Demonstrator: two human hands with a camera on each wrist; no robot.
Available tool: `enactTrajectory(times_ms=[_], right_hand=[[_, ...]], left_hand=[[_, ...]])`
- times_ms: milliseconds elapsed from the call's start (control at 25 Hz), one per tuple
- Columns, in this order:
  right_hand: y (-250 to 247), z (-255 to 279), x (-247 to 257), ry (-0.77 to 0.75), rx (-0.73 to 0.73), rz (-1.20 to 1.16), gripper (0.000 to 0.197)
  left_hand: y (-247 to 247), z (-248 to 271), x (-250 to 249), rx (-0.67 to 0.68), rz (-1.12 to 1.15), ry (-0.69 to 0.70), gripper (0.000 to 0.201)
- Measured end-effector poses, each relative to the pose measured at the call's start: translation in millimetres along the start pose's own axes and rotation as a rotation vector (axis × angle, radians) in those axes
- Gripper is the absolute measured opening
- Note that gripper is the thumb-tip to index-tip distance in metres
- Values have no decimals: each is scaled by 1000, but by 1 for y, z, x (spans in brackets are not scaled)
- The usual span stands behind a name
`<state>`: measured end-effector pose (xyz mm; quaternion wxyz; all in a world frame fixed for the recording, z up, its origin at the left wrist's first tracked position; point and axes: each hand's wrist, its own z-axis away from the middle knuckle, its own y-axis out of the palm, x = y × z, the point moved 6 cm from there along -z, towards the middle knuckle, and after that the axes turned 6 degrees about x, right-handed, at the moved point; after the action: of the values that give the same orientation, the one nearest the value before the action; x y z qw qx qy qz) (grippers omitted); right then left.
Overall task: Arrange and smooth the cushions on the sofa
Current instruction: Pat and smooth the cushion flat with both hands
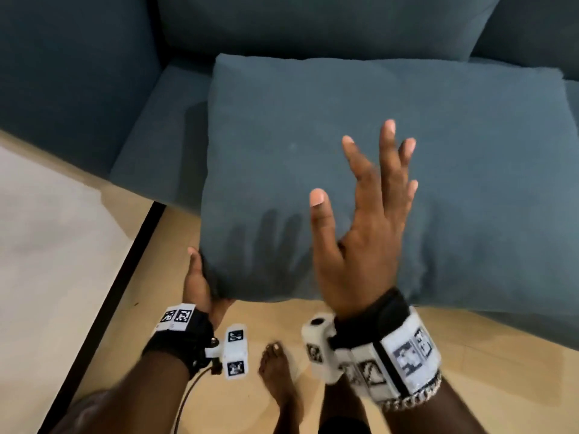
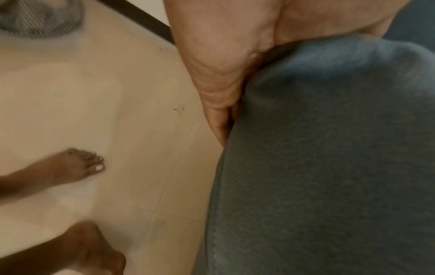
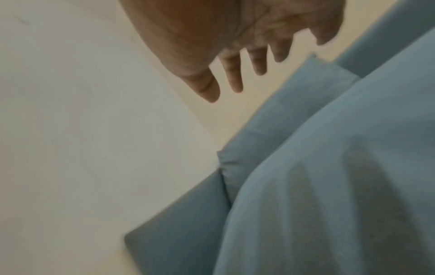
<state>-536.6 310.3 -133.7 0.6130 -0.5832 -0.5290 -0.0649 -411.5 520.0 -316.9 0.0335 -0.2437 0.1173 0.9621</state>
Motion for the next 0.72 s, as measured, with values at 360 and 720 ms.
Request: enactTrajectory(times_ms=[360, 720], right_hand=[[39, -6, 48, -109, 266, 131, 53], [-4, -9, 40, -157, 122, -72, 47]], left_hand=[[35, 18, -35, 125, -162, 225, 84], [56, 42, -32, 254, -32, 290, 67]])
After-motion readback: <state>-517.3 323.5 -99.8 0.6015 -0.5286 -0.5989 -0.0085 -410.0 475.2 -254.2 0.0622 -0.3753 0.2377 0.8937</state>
